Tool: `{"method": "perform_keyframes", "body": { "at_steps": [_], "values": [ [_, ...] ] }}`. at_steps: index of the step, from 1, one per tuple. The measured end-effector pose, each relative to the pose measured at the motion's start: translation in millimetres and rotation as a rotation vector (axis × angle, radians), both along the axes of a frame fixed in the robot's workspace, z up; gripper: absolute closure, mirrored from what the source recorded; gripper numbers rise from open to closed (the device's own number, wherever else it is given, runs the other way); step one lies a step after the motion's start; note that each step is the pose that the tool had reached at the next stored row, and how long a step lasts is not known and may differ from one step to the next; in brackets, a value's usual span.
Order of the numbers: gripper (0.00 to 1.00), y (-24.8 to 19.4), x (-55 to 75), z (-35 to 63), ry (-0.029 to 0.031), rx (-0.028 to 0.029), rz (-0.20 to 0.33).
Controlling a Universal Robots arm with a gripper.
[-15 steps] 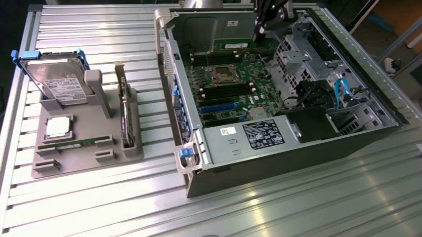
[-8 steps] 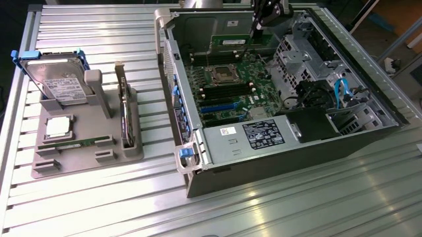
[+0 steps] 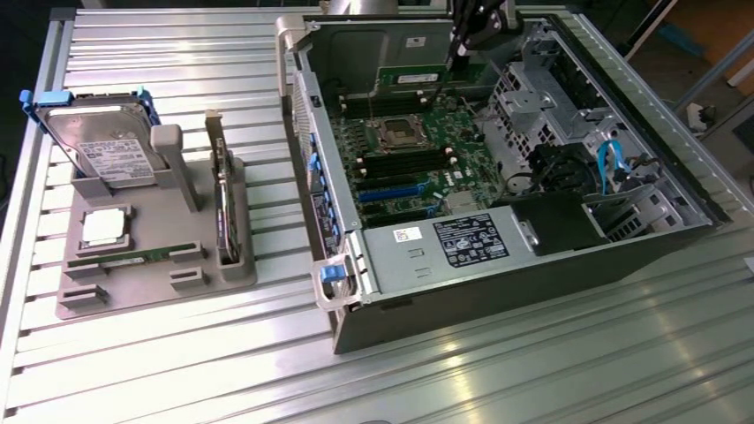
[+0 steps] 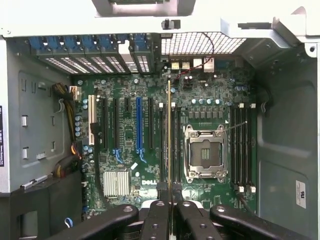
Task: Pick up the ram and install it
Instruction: 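Insert the ram into the slot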
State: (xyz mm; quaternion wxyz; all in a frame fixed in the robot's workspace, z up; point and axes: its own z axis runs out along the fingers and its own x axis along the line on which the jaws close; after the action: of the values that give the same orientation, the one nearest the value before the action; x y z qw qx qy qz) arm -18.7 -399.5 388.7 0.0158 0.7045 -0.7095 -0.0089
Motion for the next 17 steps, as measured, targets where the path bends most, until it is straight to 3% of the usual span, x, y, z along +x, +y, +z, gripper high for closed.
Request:
{"method": "perform_keyframes", "body": {
  "at_steps": [10,17],
  "values": [
    [0.88,0.0,0.5,-10.2,0.0000,-0.0006,0.004],
    [0.88,-0.1,8.4,-15.2,-0.0001,-0.0004,0.004]
  ]
}}
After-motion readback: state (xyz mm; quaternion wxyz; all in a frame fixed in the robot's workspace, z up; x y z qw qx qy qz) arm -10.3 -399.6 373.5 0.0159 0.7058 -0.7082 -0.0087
